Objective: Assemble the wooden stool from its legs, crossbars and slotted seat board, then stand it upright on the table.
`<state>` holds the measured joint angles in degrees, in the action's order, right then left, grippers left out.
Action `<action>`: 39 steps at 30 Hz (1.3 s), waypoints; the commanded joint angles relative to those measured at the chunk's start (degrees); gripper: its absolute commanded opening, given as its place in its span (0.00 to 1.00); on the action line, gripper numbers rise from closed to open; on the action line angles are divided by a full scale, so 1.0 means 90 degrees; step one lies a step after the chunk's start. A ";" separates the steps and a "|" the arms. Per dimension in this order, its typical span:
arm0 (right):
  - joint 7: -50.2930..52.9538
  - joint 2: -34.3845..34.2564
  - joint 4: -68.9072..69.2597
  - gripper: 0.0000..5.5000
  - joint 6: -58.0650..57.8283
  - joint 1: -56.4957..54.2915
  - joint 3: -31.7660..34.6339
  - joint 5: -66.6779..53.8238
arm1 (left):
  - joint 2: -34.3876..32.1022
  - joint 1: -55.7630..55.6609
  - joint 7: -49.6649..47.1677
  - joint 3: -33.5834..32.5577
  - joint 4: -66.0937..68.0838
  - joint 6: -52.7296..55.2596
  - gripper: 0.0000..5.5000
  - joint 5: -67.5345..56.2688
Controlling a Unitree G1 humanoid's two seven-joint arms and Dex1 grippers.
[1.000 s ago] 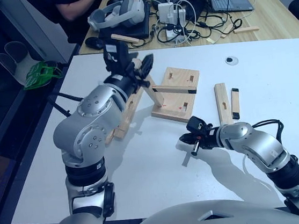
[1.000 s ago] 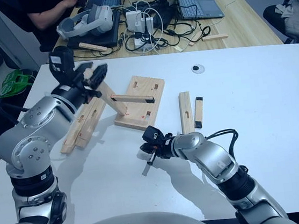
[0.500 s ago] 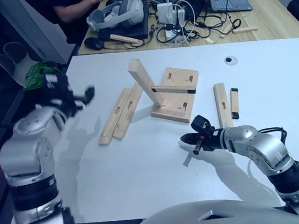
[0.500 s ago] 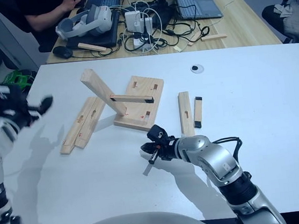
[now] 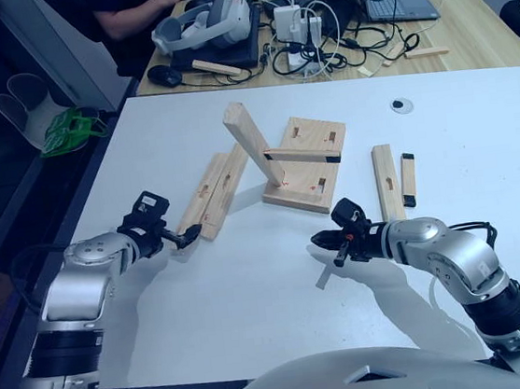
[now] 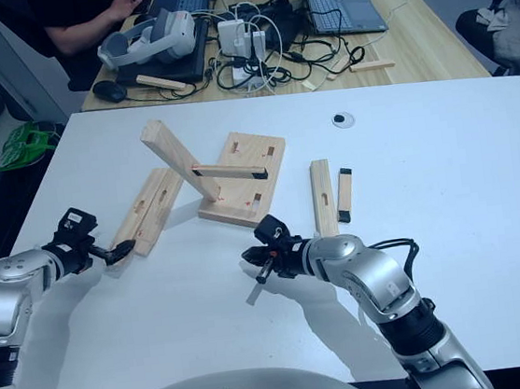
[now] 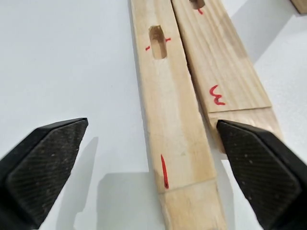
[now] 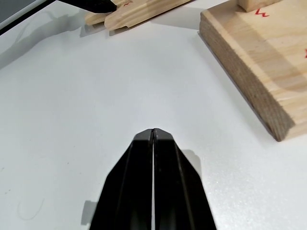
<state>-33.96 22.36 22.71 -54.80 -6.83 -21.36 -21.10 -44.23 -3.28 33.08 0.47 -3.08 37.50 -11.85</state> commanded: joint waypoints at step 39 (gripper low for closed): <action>0.0066 -0.0157 -0.0238 0.00 0.0114 -0.0313 0.0051 0.0005 | 0.1056 -0.0272 -0.0188 -0.0086 0.0857 -0.0224 0.38 0.0169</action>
<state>-33.17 20.79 21.00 -54.02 -8.94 -21.28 -21.03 -35.58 -5.90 30.69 -0.41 4.66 35.55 -9.83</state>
